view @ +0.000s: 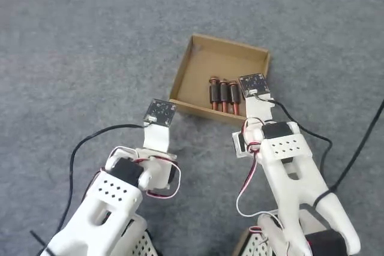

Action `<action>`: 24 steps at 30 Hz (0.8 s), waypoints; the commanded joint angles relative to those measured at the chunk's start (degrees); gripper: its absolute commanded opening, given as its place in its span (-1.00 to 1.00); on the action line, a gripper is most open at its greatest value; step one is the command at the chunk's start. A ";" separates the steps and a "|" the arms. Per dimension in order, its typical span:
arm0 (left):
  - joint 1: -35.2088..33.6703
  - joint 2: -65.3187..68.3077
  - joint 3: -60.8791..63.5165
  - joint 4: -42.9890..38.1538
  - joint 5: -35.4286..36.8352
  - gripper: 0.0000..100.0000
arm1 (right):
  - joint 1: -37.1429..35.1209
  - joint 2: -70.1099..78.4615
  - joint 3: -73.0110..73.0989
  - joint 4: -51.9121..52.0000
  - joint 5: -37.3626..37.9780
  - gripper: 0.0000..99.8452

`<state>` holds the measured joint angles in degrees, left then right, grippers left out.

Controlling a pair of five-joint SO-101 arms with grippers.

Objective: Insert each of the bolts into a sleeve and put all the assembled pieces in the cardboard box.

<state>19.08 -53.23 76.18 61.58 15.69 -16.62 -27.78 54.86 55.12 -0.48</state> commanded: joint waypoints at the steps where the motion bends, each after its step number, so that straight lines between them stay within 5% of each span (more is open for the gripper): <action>1: -2.02 0.62 -0.48 -0.97 0.88 -0.98 | 1.27 -2.68 -0.62 -1.10 0.53 -0.99; 18: -3.78 32.97 -14.37 0.70 3.52 -0.98 | 3.91 -2.68 -0.62 -1.89 0.44 -0.99; 24: -11.52 33.05 -14.46 0.62 3.52 -0.98 | 3.82 -2.68 -0.62 -1.89 0.44 -0.99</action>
<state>12.84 -20.44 64.13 61.93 18.59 -13.45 -27.78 54.86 54.07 -0.48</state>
